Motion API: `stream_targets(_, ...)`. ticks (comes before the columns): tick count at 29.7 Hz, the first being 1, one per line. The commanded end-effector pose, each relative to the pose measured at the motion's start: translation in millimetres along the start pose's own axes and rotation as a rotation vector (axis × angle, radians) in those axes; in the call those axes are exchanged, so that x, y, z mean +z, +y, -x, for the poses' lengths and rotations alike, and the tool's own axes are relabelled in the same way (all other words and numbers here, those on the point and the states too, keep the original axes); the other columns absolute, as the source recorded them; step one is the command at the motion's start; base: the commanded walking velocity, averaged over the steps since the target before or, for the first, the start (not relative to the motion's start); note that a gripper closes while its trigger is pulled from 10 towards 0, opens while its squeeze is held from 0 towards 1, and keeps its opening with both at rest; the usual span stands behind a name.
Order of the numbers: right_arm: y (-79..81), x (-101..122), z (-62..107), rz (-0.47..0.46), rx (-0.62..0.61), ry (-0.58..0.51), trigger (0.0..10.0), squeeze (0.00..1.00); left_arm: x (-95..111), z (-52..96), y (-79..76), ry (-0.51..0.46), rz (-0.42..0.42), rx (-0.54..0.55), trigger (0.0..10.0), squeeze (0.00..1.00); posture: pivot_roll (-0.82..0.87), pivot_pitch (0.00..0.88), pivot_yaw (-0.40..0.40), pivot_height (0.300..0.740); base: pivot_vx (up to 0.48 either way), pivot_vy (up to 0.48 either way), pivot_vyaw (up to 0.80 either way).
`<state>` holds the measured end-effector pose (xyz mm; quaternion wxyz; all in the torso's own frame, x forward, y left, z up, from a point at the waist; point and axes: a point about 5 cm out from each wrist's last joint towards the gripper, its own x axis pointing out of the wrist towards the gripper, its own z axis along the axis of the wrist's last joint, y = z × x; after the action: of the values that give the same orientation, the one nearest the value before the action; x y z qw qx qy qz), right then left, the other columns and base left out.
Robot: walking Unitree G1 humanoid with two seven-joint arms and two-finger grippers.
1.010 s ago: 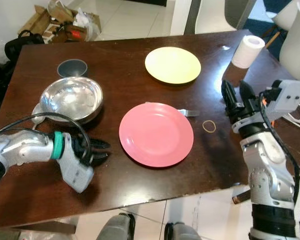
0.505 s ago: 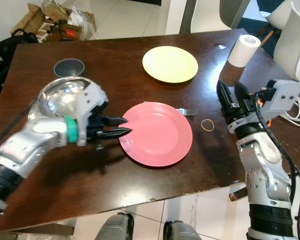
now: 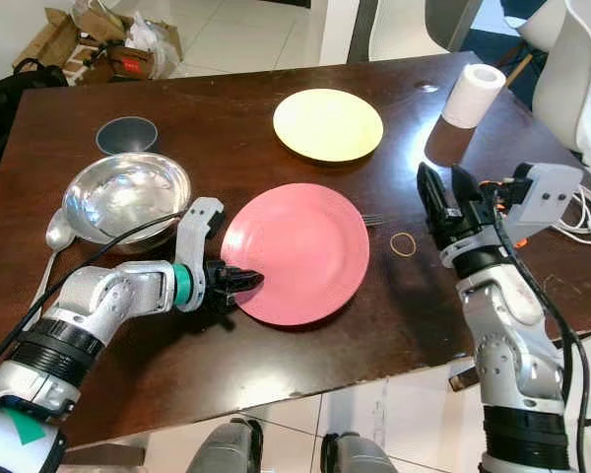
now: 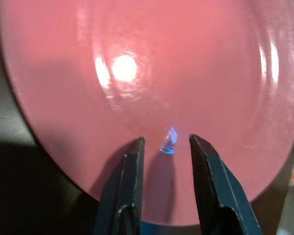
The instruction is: Setting the table
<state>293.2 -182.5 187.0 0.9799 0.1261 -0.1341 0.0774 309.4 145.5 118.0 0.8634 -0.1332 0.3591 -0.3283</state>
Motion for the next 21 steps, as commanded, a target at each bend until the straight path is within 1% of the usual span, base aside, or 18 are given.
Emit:
stream_targets(1,-0.2,-1,3.6,0.003,-0.005,0.006,10.0,0.0,-14,-0.3,8.1,0.037,0.108,0.069,10.0,0.0,0.1,0.042,0.051,0.74,0.0,0.0,0.0)
stream_targets(3,-0.2,-1,3.6,0.003,-0.005,0.006,10.0,0.0,-14,-0.3,8.1,0.037,0.108,0.069,10.0,0.0,0.1,0.042,0.051,0.74,0.0,0.0,0.0)
stream_targets(4,0.0,-2,3.8,0.003,-0.004,0.007,10.0,0.0,-10,0.6,8.6,0.015,0.164,0.085,10.0,0.0,0.1,0.041,0.048,0.74,0.0,0.0,0.0)
stream_targets(5,0.0,-2,3.8,0.003,-0.004,0.007,10.0,0.0,-10,0.6,8.6,0.015,0.164,0.085,10.0,0.0,0.1,0.041,0.048,0.74,0.0,0.0,0.0)
stream_targets(6,0.2,-2,3.6,0.003,-0.002,0.009,10.0,0.0,-3,2.2,7.4,-0.023,0.208,0.071,10.0,0.0,0.1,0.04,0.046,0.74,0.0,0.0,0.0)
stream_targets(8,0.2,-2,3.6,0.003,-0.002,0.009,10.0,0.0,-3,2.2,7.4,-0.023,0.208,0.071,10.0,0.0,0.1,0.04,0.046,0.74,0.0,0.0,0.0)
stream_targets(9,0.4,-2,3.1,0.004,0.001,0.009,10.0,0.0,5,4.8,5.5,-0.054,0.238,0.052,10.0,0.0,0.1,0.038,0.046,0.74,0.0,0.0,0.0)
stream_targets(11,0.4,-2,3.1,0.004,0.001,0.009,10.0,0.0,5,4.8,5.5,-0.054,0.238,0.052,10.0,0.0,0.1,0.038,0.046,0.74,0.0,0.0,0.0)
stream_targets(12,0.7,-2,2.9,0.004,0.003,0.01,10.0,0.0,12,9.4,5.7,-0.084,0.253,0.047,10.0,0.0,0.1,0.038,0.047,0.74,0.0,0.0,0.0)
stream_targets(13,0.9,-2,3.2,0.004,0.004,0.01,10.0,0.0,20,18.2,10.7,-0.125,0.262,0.071,10.0,0.0,0.1,0.04,0.048,0.74,0.0,0.0,0.0)
stream_targets(16,1.1,-3,4.4,0.003,0.003,0.013,10.0,0.0,33,36.5,24.6,-0.2,0.283,0.141,10.0,0.0,0.11,0.043,0.048,0.74,0.0,0.0,0.0)
stream_targets(17,1.1,-3,4.6,0.002,0.003,0.014,10.0,0.0,36,40.4,27.5,-0.222,0.294,0.156,10.0,0.0,0.11,0.043,0.048,0.74,0.0,0.0,0.0)
stream_targets(18,1.1,-3,4.6,0.002,0.003,0.014,10.0,0.0,36,40.4,27.5,-0.222,0.294,0.156,10.0,0.0,0.11,0.043,0.048,0.74,0.0,0.0,0.0)
stream_targets(19,1.2,-4,4.9,0.002,0.003,0.015,10.0,0.0,39,44.3,29.6,-0.245,0.304,0.163,10.0,0.0,0.11,0.044,0.045,0.74,0.0,0.0,0.0)
stream_targets(21,1.4,-4,4.9,0.001,0.003,0.016,10.0,0.0,41,47.1,30.5,-0.259,0.311,0.175,10.0,0.0,0.11,0.044,0.045,0.74,0.0,0.0,0.0)
